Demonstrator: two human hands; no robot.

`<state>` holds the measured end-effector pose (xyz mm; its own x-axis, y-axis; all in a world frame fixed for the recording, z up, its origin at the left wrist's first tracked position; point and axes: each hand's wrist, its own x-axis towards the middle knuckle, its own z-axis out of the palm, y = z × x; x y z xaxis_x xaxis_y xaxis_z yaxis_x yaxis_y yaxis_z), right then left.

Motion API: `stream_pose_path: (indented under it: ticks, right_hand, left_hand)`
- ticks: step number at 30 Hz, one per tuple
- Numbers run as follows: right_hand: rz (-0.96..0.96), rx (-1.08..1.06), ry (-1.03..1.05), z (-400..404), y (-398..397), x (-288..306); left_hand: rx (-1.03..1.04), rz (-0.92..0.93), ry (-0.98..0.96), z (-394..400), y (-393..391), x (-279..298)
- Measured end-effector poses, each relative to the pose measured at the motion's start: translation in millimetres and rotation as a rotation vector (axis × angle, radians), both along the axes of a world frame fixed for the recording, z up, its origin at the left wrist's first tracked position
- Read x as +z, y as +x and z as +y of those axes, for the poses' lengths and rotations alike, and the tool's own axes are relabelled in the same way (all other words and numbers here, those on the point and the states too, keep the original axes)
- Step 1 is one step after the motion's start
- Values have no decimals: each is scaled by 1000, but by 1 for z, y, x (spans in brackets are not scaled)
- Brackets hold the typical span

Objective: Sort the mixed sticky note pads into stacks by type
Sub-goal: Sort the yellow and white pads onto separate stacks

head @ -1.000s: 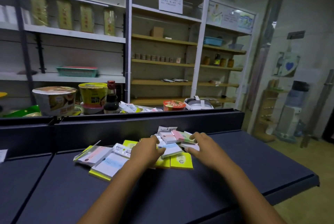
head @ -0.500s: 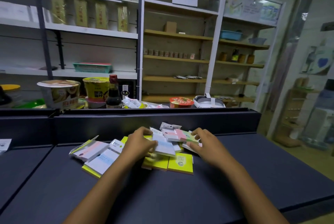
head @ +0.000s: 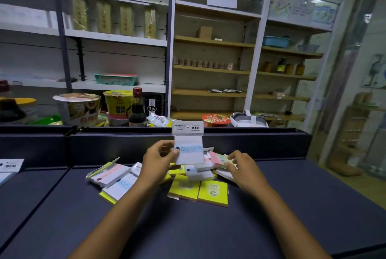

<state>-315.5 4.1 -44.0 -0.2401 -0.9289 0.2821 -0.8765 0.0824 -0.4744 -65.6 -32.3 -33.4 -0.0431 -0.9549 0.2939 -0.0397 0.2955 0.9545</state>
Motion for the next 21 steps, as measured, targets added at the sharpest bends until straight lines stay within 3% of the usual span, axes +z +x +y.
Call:
stream_pose_path:
  ticks: [7,14,21]
  right_hand:
    - [-76,-136,56,-13,-7,-11]
    - [-150,-144,55,-25,-5,-9]
    - [-345,-162,113,-32,1,-6]
  left_hand:
    - [-69,73,25,-2,-7,-8]
    - [-68,59,49,-9,-6,-13]
    - [-68,51,44,-11,-4,-14]
